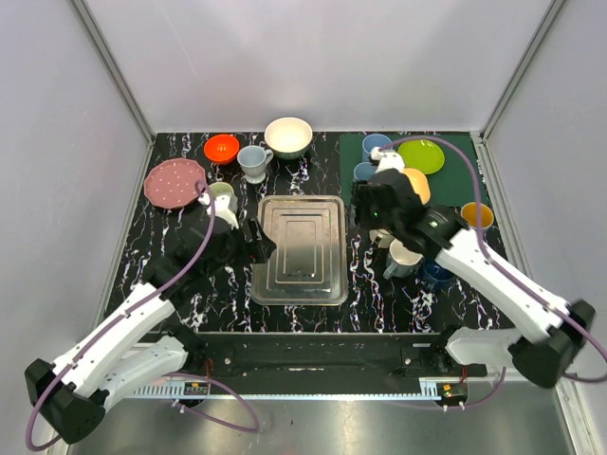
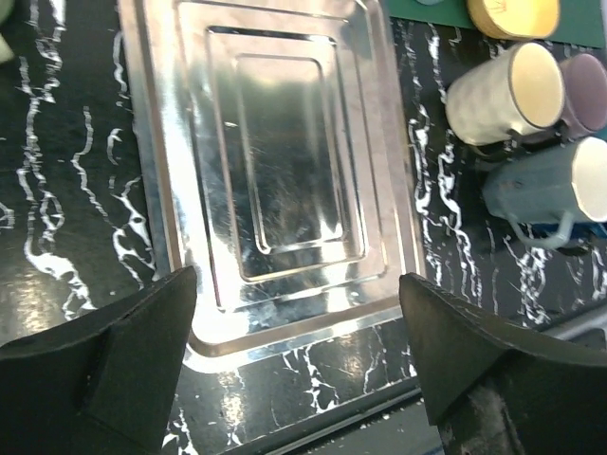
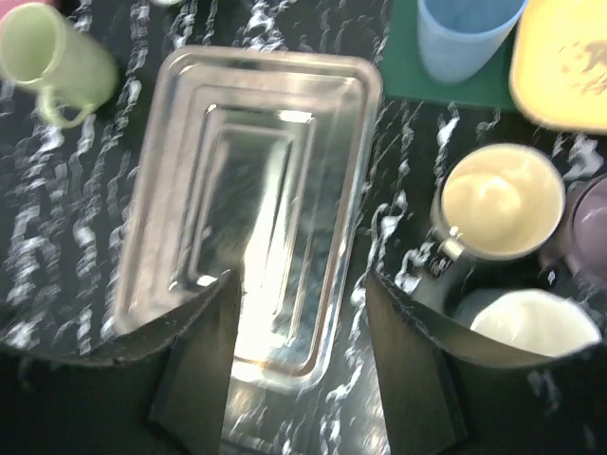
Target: Turn the mug right side up
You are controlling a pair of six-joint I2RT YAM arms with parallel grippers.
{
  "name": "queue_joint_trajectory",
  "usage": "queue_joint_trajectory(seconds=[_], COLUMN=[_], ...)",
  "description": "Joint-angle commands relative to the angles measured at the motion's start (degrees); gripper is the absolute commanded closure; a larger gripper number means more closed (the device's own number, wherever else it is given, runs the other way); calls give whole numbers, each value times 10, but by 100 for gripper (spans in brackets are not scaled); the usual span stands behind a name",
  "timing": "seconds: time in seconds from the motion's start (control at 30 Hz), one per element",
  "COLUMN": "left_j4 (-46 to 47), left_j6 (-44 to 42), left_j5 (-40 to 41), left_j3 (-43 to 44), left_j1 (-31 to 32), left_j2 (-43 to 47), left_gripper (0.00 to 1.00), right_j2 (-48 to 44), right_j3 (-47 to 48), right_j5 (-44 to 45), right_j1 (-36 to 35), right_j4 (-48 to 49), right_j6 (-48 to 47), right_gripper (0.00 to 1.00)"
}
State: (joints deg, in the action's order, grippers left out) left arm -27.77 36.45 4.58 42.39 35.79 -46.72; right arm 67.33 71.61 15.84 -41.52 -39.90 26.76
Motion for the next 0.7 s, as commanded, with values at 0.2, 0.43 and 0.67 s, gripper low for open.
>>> queue_joint_trajectory(seconds=[0.2, 0.43, 0.67], left_j4=[-64, -38, 2], left_j6=[-42, -19, -1], left_j5=[96, 75, 92], left_j3=[79, 95, 75], left_j1=[-6, -6, -6], left_j2=[-84, -111, -108], left_gripper=[1, 1, 1], right_j2=[58, 122, 13], right_j3=[-119, -110, -232], right_j5=[55, -60, -156], right_j1=[-7, -7, -7], right_j4=[344, 304, 393], right_j6=[-109, -90, -79], right_gripper=[11, 2, 2])
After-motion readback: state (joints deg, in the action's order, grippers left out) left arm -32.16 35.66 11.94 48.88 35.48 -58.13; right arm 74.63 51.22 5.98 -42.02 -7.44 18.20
